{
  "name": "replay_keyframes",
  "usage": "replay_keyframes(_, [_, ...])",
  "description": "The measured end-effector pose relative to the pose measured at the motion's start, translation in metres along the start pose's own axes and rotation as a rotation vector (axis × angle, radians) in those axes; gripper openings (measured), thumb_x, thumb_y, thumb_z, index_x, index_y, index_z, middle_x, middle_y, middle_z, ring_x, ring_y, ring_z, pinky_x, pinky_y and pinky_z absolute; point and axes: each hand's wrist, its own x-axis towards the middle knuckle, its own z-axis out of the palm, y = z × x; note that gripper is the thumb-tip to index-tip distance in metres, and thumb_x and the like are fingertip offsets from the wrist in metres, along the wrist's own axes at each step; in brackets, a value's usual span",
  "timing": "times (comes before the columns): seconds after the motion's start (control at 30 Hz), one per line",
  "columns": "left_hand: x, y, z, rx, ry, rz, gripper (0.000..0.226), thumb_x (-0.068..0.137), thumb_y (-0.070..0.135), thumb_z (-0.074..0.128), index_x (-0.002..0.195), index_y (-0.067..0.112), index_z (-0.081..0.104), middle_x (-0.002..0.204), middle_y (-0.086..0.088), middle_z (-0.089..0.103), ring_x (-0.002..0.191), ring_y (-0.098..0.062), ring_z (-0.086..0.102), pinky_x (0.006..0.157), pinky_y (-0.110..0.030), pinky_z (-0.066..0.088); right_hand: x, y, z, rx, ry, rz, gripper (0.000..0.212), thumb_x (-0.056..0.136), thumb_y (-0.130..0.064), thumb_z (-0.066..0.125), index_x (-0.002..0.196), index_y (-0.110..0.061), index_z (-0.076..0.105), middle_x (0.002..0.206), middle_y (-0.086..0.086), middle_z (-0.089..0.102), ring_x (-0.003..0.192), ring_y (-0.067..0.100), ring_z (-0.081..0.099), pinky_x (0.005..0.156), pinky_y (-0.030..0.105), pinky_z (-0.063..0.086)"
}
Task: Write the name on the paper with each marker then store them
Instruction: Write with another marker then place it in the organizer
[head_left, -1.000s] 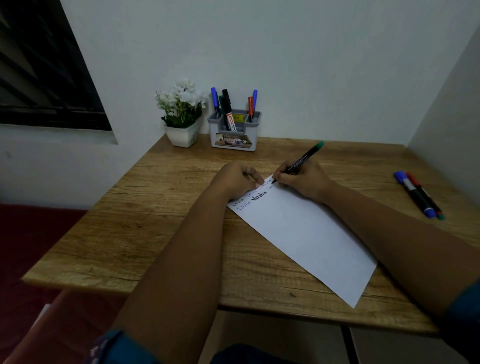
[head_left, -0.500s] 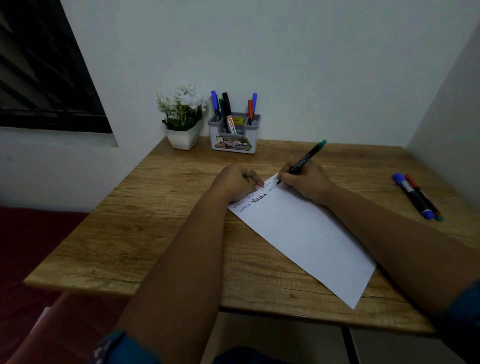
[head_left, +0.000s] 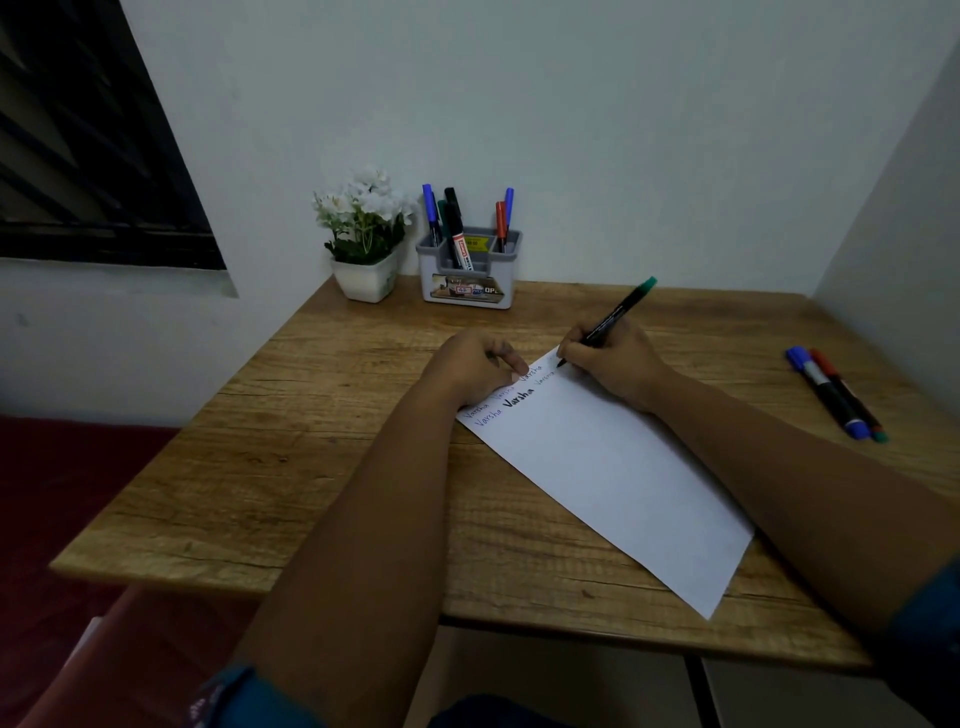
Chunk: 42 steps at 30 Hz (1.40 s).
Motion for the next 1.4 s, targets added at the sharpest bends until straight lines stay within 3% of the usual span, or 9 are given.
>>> replay_keyframes(0.1, [0.000,0.001,0.000,0.010,0.002,0.005,0.019,0.083,0.010,0.071,0.078,0.028,0.072,0.102,-0.011,0.072,0.098,-0.030,0.064,0.092,-0.042,0.050,-0.001,-0.002,-0.001,0.327,-0.009,0.067,0.012,0.087,-0.010,0.070,0.076,-0.008,0.063,0.062,0.004,0.063,0.052,0.006,0.057,0.055,0.018,0.046])
replay_keyframes(0.33, [0.000,0.000,0.000,0.023,0.003,0.004,0.016,0.085,0.010,0.068,0.082,0.025,0.074,0.093,-0.013,0.072,0.068,-0.021,0.053,0.078,-0.040,0.052,0.000,0.001,-0.002,0.128,-0.143,0.006,0.019,0.079,-0.005,0.069,0.070,-0.022,0.073,0.074,0.001,0.072,0.071,0.011,0.066,0.075,0.029,0.055])
replay_keyframes(0.7, [0.005,-0.004,0.001,0.031,0.021,0.017,0.014,0.085,0.011,0.069,0.087,0.022,0.076,0.092,-0.003,0.072,0.065,-0.012,0.054,0.076,-0.032,0.050,-0.001,0.000,0.000,0.058,-0.129,-0.046,0.018,0.080,-0.008,0.071,0.068,-0.022,0.072,0.079,0.004,0.074,0.073,0.013,0.069,0.080,0.034,0.058])
replay_keyframes(0.8, [0.007,-0.005,0.002,0.027,0.016,0.009,0.016,0.085,0.009,0.067,0.089,0.020,0.076,0.087,-0.002,0.071,0.066,-0.011,0.054,0.078,-0.032,0.051,-0.001,0.000,-0.001,0.071,-0.126,-0.025,0.015,0.079,-0.009,0.069,0.067,-0.018,0.071,0.074,0.007,0.073,0.068,0.013,0.066,0.074,0.033,0.056])
replay_keyframes(0.93, [0.008,-0.006,0.001,0.019,0.011,0.000,0.013,0.084,0.010,0.068,0.089,0.020,0.076,0.084,-0.008,0.071,0.069,-0.018,0.056,0.077,-0.033,0.051,0.000,-0.001,-0.003,0.428,-0.054,0.080,0.031,0.085,-0.001,0.064,0.060,-0.020,0.068,0.065,0.001,0.066,0.058,0.010,0.057,0.059,0.020,0.046])
replay_keyframes(1.07, [0.010,-0.006,0.001,0.010,0.064,-0.035,0.013,0.083,0.019,0.070,0.095,0.022,0.071,0.080,0.000,0.063,0.074,-0.017,0.056,0.072,-0.031,0.048,0.004,-0.013,-0.007,0.568,0.071,0.124,0.012,0.088,-0.008,0.068,0.083,-0.014,0.060,0.065,0.003,0.062,0.052,0.009,0.055,0.049,0.018,0.045])
replay_keyframes(1.2, [0.015,0.009,-0.005,-0.714,0.366,-0.188,0.026,0.091,0.013,0.055,0.114,0.022,0.047,0.098,-0.003,0.053,0.081,-0.016,0.050,0.071,-0.032,0.043,0.000,-0.030,-0.019,0.575,0.077,0.093,0.017,0.086,-0.020,0.073,0.084,-0.017,0.057,0.064,0.002,0.053,0.052,0.010,0.047,0.057,0.022,0.043])
replay_keyframes(1.27, [0.015,0.011,-0.009,-1.145,0.345,-0.218,0.034,0.087,-0.004,0.042,0.112,0.018,0.049,0.089,-0.006,0.048,0.076,-0.016,0.046,0.071,-0.034,0.044,-0.008,-0.036,-0.018,0.639,0.014,0.102,0.012,0.092,-0.024,0.066,0.085,-0.017,0.061,0.069,0.002,0.060,0.060,0.011,0.055,0.064,0.022,0.048])
replay_keyframes(1.4, [0.006,0.013,-0.014,-1.359,0.220,-0.203,0.042,0.091,-0.016,0.031,0.126,0.006,0.043,0.092,-0.011,0.051,0.090,-0.023,0.058,0.088,-0.038,0.045,-0.025,-0.055,-0.009,0.797,-0.167,0.224,0.041,0.101,-0.037,0.039,0.106,-0.009,0.068,0.103,0.017,0.071,0.086,0.018,0.068,0.076,0.033,0.051])
